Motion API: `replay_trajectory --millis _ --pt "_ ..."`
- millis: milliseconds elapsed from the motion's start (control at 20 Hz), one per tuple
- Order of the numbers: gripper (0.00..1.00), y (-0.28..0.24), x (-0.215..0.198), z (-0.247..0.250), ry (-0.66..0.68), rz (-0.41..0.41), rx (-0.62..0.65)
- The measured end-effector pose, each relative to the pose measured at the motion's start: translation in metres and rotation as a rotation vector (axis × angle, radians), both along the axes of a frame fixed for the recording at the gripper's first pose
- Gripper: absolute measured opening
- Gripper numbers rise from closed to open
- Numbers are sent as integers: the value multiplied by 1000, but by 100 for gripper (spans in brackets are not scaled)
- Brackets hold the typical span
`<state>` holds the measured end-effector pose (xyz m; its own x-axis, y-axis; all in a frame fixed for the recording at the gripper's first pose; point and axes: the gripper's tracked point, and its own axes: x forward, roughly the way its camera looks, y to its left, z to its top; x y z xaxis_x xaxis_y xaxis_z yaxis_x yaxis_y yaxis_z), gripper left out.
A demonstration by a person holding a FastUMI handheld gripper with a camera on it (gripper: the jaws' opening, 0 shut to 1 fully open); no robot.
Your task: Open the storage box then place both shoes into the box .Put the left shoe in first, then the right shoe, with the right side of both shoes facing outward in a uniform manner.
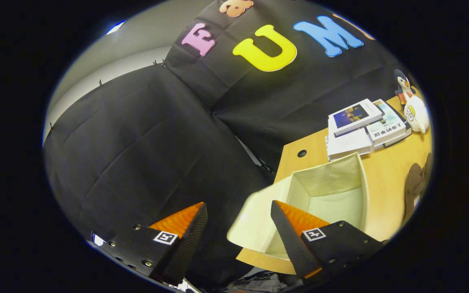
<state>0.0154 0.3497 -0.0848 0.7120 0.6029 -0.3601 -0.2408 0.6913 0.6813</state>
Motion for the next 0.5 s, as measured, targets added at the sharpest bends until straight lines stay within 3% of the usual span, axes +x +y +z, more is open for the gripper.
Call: replay_trajectory --millis 500 --pt "96 -142 7 -3 -107 -144 -243"
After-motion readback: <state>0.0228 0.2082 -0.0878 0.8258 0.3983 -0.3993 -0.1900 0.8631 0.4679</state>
